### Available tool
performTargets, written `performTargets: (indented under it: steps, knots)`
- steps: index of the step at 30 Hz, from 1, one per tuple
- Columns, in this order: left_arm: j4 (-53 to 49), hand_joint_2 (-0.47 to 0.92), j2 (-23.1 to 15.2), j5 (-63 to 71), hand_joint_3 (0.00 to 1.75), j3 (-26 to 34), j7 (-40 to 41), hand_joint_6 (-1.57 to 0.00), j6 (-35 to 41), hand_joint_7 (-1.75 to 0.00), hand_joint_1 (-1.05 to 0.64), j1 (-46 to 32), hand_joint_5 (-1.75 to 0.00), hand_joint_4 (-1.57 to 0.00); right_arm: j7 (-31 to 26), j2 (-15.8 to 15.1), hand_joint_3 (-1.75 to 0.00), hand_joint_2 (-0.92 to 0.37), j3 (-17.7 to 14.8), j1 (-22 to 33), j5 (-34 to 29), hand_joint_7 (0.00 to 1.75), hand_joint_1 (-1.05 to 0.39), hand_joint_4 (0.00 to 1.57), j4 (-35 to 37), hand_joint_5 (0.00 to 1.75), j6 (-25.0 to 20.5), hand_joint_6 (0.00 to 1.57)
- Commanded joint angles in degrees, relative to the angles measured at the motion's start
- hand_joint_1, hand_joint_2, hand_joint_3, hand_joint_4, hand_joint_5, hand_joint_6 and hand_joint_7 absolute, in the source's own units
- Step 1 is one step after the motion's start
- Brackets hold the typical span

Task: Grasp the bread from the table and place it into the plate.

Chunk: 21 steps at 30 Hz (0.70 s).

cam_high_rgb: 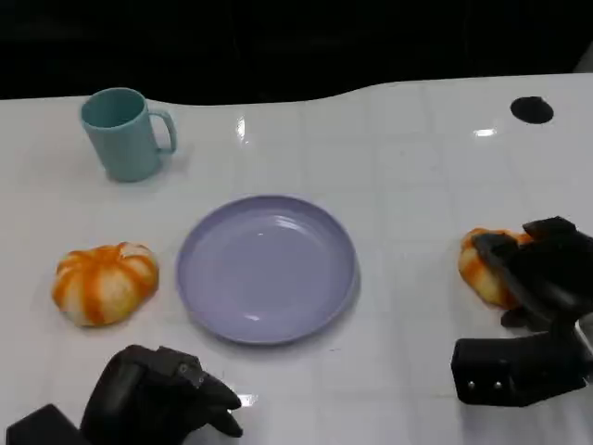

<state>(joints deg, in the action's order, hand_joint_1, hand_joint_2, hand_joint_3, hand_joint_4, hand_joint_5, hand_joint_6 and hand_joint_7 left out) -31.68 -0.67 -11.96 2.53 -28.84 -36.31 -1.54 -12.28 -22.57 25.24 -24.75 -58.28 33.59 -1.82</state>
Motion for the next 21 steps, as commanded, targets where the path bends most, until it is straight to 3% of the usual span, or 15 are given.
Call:
performTargets:
  steps: [1,2,3,4,7,8,9,10,12,14,17,21]
  knots:
    - [0.47,0.91,-0.65,-0.43,0.0,0.41,0.14,-1.57,0.02,-0.24,-1.05,-0.5,-0.66,-1.44,-5.65,-0.17,-0.01,-0.9,-1.49,-1.46,5.7,0.07,-0.23,1.03,4.61,0.17,5.72,0.9]
    - [0.42,0.91,-0.66,-0.38,0.0,0.42,0.16,-1.57,-0.09,-0.24,-1.05,-0.49,-0.66,-1.44,-6.66,-0.31,0.0,-0.89,-1.54,-1.56,6.64,0.1,-0.19,1.15,5.1,0.23,7.0,1.01]
    - [0.39,0.91,-0.67,-0.38,0.0,0.42,0.15,-1.57,-0.09,-0.24,-1.05,-0.48,-0.66,-1.44,-8.07,-0.51,0.0,-0.88,-1.56,-1.6,7.49,0.08,-0.17,1.17,5.54,0.37,8.67,1.1]
    - [0.37,0.91,-0.69,-0.35,0.0,0.43,0.17,-1.57,-0.09,-0.24,-1.05,-0.47,-0.66,-1.44,-9.38,-0.67,0.0,-0.87,-1.49,-1.68,8.1,0.08,-0.11,1.1,6.01,0.81,10.08,1.25]
    - [0.5,0.91,-0.53,0.03,0.0,0.32,0.65,-1.57,0.07,-0.24,-1.05,-0.42,-0.66,-1.44,-14.95,-1.16,0.0,-0.84,-0.66,-2.4,8.1,0.12,-0.05,0.96,8.47,1.47,14.19,1.42]
    - [0.47,0.91,-0.49,0.04,0.0,0.29,0.65,-1.57,0.16,-0.24,-1.05,-0.36,-0.66,-1.44,-16.22,-1.25,0.0,-0.84,-0.42,-2.67,8.0,0.2,-0.04,0.91,9.18,1.6,15.12,1.41]
    - [0.44,0.91,-0.45,-0.11,0.0,0.29,0.53,-1.57,0.31,-0.24,-1.05,-0.29,-0.66,-1.44,-16.94,-1.27,-0.01,-0.83,-0.3,-2.89,8.04,0.39,-0.03,0.89,9.7,1.67,15.76,1.33]
    - [0.37,0.9,-0.44,-0.12,0.0,0.29,0.52,-1.57,0.34,-0.24,-1.05,-0.23,-0.66,-1.44,-17.75,-1.23,-0.02,-0.82,-0.21,-3.08,8.03,0.69,-0.04,0.87,10.04,1.71,16.27,1.18]
    - [0.18,0.9,-0.42,-0.11,0.0,0.31,0.48,-1.57,0.22,-0.24,-1.05,-0.1,-0.66,-1.44,-19.88,-1.13,-0.02,-0.81,0.0,-3.47,7.76,0.86,-0.04,0.89,10.82,1.72,17.23,1.08]
    - [0.07,0.9,-0.38,-0.19,0.0,0.32,0.37,-1.57,0.09,-0.24,-1.05,-0.04,-0.66,-1.44,-21.4,-0.98,-0.02,-0.8,0.17,-3.76,7.64,1.17,-0.05,0.89,11.37,1.74,17.79,0.98]
    - [0.13,0.91,-0.38,0.11,0.0,0.26,0.6,-1.57,0.02,-0.23,-1.05,-0.09,-0.66,-1.44,-23.07,-0.87,-0.03,-0.81,-0.21,-3.88,8.73,1.38,-0.02,0.91,11.78,1.75,20.14,0.9]
    - [0.46,0.9,-0.26,-0.08,0.0,0.24,0.54,-1.57,0.22,-0.23,-1.05,-0.2,-0.66,-1.44,-27.14,-1.08,-0.03,-0.79,-0.25,-4.0,8.87,1.5,0.01,0.95,12.17,1.75,23.49,0.87]
